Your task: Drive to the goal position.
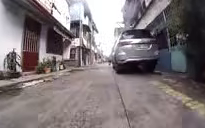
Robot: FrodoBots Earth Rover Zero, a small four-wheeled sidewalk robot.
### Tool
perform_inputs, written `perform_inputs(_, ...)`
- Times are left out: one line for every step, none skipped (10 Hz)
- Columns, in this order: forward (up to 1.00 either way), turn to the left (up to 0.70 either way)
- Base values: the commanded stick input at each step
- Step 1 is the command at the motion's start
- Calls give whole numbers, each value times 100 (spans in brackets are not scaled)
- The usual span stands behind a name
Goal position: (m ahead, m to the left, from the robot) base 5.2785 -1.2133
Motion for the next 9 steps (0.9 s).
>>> perform_inputs(100, 0)
perform_inputs(100, 0)
perform_inputs(100, 0)
perform_inputs(100, 0)
perform_inputs(100, 0)
perform_inputs(100, 0)
perform_inputs(100, 0)
perform_inputs(100, 0)
perform_inputs(100, 0)
